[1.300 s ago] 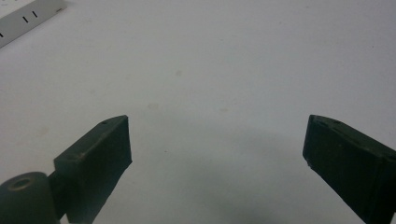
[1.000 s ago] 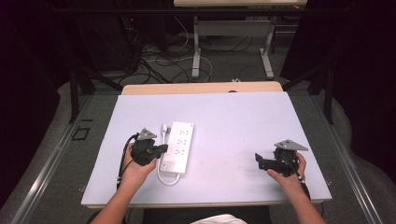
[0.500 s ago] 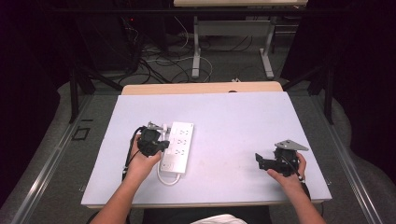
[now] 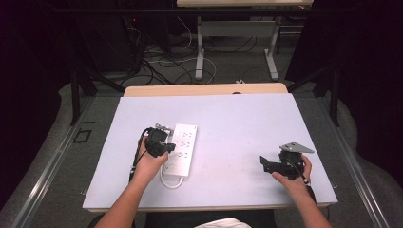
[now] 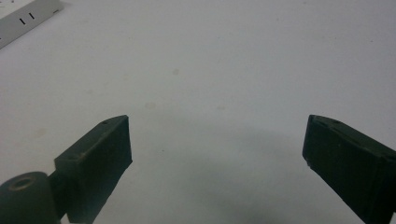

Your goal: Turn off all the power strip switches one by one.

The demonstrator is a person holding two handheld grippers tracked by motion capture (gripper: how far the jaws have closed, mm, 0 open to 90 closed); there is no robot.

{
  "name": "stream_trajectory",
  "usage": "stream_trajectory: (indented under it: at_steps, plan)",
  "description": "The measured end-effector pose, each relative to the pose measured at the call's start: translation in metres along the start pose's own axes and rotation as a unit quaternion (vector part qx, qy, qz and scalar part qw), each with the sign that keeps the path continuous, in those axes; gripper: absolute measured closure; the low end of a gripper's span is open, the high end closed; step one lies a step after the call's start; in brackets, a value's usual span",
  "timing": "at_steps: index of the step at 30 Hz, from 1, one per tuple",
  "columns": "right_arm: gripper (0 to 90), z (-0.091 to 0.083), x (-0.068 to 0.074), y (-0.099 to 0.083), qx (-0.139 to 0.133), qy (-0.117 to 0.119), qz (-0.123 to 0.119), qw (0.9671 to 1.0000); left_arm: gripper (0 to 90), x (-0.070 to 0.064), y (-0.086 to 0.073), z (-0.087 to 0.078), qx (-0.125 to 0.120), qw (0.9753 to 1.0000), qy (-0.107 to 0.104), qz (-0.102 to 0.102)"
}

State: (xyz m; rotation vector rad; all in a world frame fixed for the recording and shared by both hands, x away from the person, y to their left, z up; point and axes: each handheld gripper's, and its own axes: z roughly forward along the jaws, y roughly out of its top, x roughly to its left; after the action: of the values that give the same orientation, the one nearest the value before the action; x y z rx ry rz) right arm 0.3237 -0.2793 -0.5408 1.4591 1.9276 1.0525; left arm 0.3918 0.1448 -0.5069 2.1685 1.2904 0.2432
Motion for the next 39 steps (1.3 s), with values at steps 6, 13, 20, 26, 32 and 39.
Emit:
stream_trajectory:
  at_steps: [6,13,20,26,32,39]
  plan:
    - [7.5,0.001,0.000,0.000,0.000,0.001,-0.002,1.0000,90.0,0.002,-0.001,0.005,0.006,1.0000,0.002,-0.006]
    - [7.5,0.001,0.000,0.000,0.001,0.001,-0.002,1.0000,90.0,0.004,-0.001,0.009,0.014,0.9999,0.004,-0.007]
    - [7.5,0.002,0.000,0.000,0.001,0.002,-0.002,1.0000,90.0,0.004,-0.001,0.012,0.018,0.9998,0.001,-0.006]
    - [7.5,0.002,0.000,0.000,0.001,0.002,-0.002,1.0000,90.0,0.002,-0.002,0.013,0.017,0.9998,0.008,-0.006]
    - [7.5,0.002,0.001,0.000,0.001,0.003,0.001,1.0000,90.0,0.000,-0.001,0.015,0.017,0.9995,0.025,0.007]
    - [7.5,0.002,0.000,0.000,0.003,0.003,0.003,1.0000,90.0,0.002,-0.001,0.016,0.014,0.9997,0.020,-0.002]
